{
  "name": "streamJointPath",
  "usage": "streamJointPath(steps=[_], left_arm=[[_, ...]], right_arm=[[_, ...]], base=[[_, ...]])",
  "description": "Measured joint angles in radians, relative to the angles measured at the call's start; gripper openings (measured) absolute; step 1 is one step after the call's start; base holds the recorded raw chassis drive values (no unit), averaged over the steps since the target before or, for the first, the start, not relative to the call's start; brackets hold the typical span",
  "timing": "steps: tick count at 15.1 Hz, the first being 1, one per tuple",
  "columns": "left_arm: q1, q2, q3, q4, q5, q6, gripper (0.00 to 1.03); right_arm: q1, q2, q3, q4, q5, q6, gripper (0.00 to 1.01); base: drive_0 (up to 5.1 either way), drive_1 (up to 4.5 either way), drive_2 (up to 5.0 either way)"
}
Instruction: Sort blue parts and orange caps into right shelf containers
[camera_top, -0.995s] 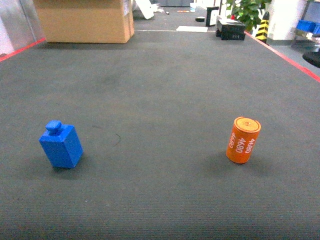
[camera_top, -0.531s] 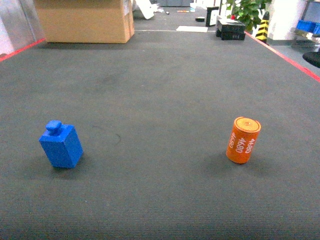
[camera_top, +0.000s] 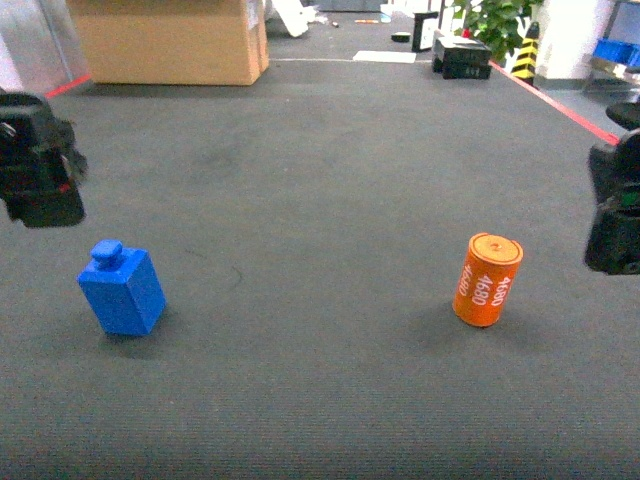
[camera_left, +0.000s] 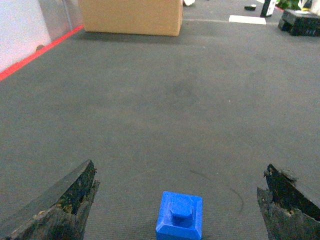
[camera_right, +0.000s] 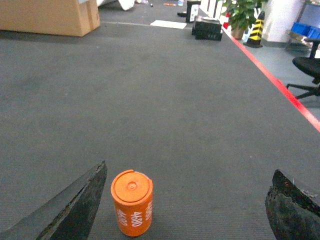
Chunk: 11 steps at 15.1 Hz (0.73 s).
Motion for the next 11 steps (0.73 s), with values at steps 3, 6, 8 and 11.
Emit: streamJointPath(steps=[3, 6, 8, 11], left_arm=[[0.006, 0.2, 0.045, 0.053, 0.023, -0.029, 0.98], [0.037, 0.298, 0.067, 0.08, 0.062, -0.062, 0.98], [0.047, 0.406, 0.081, 0.106, 0.086, -0.071, 0.98], [0.046, 0.467, 0.101, 0.108, 0.089, -0.071, 0.98]], right_arm=[[-0.001, 0.199, 0.058, 0.049, -0.025, 0.062, 0.98], [-0.002, 0.304, 0.099, 0.061, -0.038, 0.096, 0.98], [-0.005, 0.417, 0.161, 0.075, -0.057, 0.119, 0.98], [-0.01, 0.481, 0.191, 0.074, -0.06, 0.138, 0.98]], base=[[0.0, 0.0, 0.0], [0.0, 0.0, 0.0], [0.0, 0.0, 0.0], [0.0, 0.0, 0.0]])
